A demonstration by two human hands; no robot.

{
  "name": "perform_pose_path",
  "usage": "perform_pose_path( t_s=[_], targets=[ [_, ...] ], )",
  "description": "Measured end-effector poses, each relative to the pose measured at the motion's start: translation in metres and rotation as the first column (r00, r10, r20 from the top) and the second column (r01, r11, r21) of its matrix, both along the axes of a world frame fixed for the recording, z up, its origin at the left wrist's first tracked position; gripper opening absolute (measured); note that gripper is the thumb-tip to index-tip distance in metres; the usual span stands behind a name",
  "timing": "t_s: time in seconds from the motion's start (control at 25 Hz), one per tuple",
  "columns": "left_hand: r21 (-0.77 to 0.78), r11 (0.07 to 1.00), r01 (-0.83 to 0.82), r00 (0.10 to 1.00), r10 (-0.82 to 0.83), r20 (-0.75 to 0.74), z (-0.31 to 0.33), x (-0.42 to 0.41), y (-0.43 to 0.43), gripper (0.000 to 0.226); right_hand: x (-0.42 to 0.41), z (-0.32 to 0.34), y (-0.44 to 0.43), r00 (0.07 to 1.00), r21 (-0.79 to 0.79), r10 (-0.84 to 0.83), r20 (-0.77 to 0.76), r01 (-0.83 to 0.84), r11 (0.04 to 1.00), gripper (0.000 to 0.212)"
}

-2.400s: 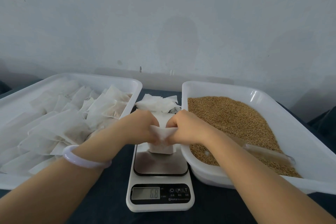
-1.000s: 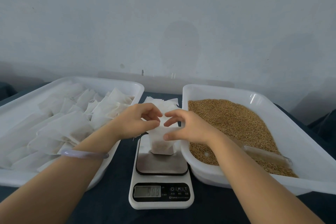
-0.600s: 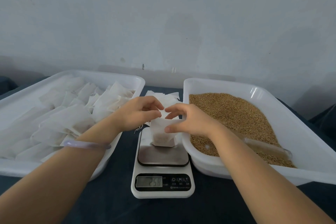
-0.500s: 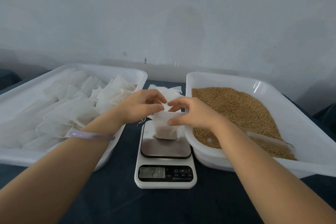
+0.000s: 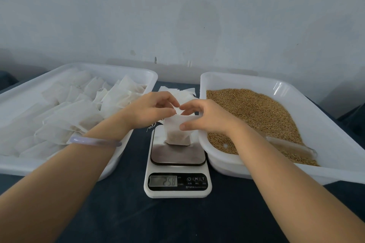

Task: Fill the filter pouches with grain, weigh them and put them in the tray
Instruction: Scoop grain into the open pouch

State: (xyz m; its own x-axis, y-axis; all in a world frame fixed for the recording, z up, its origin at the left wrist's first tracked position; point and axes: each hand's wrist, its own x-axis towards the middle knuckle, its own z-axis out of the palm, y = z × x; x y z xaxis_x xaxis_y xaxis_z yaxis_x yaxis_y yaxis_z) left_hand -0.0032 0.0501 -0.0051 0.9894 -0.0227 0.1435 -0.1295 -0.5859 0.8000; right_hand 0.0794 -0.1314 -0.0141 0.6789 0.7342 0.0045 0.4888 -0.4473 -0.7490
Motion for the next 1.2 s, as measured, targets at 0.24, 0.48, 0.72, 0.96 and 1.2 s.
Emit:
perform_pose_path(
  t_s=[0.24,0.48,0.72,0.96,1.2],
  targets=[
    [0.013,1.000,0.020,1.000,-0.019,-0.013,0.0003,-0.0002,0.0000,0.018,0.0005,-0.0007,0.0005,1.000,0.020,0.001,0.004,-0.001,1.000,0.052],
    [0.006,0.999,0.040,0.999,-0.040,-0.026,0.0011,-0.0016,-0.0016,0.025,0.0012,-0.0010,0.0011,1.000,0.015,0.008,0.009,-0.008,1.000,0.050],
    [0.013,0.998,0.057,0.997,-0.056,-0.048,-0.0006,-0.0012,-0.0027,0.025,0.0000,-0.0009,0.0004,1.000,0.004,0.000,0.009,0.000,1.000,0.046],
    [0.467,0.884,-0.005,0.994,0.055,-0.094,-0.0035,0.0022,-0.0075,0.026,-0.0022,-0.0005,0.0038,0.991,-0.075,-0.027,0.132,0.037,0.997,0.016],
    [0.451,0.892,-0.028,0.996,0.064,-0.065,-0.0048,0.0061,-0.0066,0.035,-0.0057,0.0008,0.0031,0.986,0.001,-0.043,0.161,0.043,0.999,0.017]
  ],
)
